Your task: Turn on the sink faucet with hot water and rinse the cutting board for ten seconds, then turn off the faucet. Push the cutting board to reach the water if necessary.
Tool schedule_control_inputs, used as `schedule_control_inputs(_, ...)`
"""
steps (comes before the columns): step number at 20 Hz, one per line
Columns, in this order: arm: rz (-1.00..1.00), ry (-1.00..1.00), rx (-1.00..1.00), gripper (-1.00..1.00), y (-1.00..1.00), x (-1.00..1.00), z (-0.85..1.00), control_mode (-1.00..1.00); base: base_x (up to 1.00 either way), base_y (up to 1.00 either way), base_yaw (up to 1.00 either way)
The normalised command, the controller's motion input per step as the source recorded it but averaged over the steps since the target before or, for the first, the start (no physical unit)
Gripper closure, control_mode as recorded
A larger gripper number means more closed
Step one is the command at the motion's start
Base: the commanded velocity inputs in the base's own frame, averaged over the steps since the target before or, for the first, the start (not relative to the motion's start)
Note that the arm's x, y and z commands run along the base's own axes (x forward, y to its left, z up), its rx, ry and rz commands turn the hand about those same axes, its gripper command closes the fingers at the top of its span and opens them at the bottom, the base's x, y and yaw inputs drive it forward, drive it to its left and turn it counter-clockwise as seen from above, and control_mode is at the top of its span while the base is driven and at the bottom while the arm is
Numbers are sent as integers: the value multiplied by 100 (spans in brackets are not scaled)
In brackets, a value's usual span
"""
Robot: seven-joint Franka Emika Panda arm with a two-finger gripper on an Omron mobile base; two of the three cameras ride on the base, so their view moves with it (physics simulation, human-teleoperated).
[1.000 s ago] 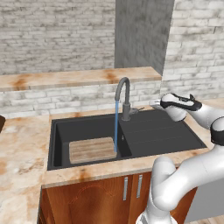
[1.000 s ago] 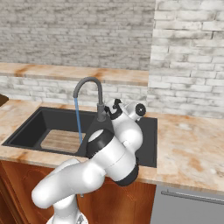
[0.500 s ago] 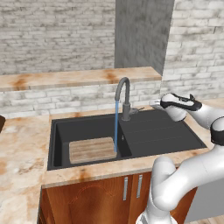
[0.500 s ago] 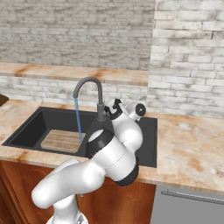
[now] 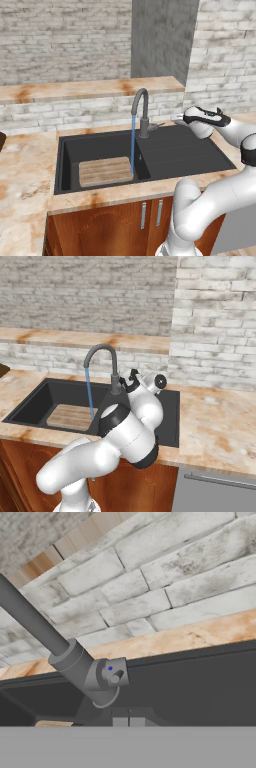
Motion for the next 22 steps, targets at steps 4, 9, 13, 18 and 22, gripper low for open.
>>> schedule_control_inputs(4, 0, 0, 0, 100, 0, 0, 0, -100, 0, 0, 0)
schedule_control_inputs(9, 0, 0, 0, 100, 0, 0, 0, -100, 0, 0, 0)
schedule_control_inputs(13, 0, 0, 0, 100, 0, 0, 0, -100, 0, 0, 0)
schedule_control_inputs(18, 0, 0, 0, 100, 0, 0, 0, -100, 0, 0, 0)
schedule_control_inputs(22, 0, 0, 0, 100, 0, 0, 0, -100, 0, 0, 0)
